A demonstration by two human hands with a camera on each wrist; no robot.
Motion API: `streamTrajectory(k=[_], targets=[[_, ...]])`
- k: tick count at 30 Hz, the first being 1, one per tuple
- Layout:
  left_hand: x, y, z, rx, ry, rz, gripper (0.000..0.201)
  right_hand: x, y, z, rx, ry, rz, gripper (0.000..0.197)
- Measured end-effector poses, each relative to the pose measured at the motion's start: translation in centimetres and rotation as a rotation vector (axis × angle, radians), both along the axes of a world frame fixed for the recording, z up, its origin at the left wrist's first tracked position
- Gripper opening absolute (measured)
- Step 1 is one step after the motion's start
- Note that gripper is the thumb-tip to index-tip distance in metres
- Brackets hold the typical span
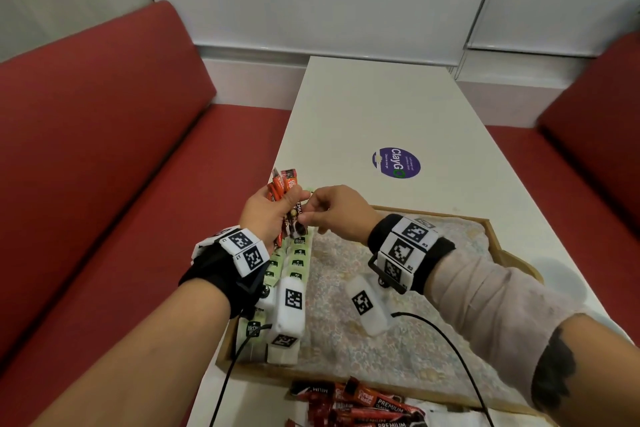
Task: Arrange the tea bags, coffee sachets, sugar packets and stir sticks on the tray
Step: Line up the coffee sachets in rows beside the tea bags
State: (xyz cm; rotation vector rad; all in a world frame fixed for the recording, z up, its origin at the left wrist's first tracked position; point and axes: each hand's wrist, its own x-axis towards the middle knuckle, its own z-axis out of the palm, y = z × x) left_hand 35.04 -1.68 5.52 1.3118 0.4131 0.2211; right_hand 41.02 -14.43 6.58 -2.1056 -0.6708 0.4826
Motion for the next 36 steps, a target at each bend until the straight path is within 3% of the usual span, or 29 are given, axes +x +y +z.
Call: streamTrajectory(k=[5,8,13,17,22,27,30,36], targets=[[0.0,-0.7,0.3,-0.002,-0.019,0.033,0.055,-0.1,-0.2,0.2,-0.033,0.002,-0.008,0.027],[0.3,-0.9,0.1,-0.012,-0.017,0.027,0.057,-0.2,-0.5,0.3,-0.028,-0.024,-0.013,0.011],[0.8,-0.8,-0.4,-0.040,0.018,0.038,0.015,0.8,-1.3,0.6,0.025,0.082,-0.140,0.014],[1.1,-0.4,-1.2,0.144,0.052,0.002,0.020,1.6,-1.8,1.0,0.117,0.171,-0.220,0.014],[1.3,-0.5,-0.8,0.386,0.063,-0.112,0.020,2.0,-1.8,2.0,0.079,0.108,-0.129,0.010],[1.6,-1.1,-0.1,0.288,0.080,-0.166,0.023,1.7,-1.8,2.7,0.130,0.064,-0.133,0.024],[1.8,-1.1,-0.2,0.191,0.065,-0.087,0.026,1.2,-2.1,2.3,0.178,0.077,-0.176,0.030],[1.8,-1.4,0.0,0.061,0.050,0.009,0.025,0.3,-2.2,1.2,0.066,0.091,-0.042,0.028]])
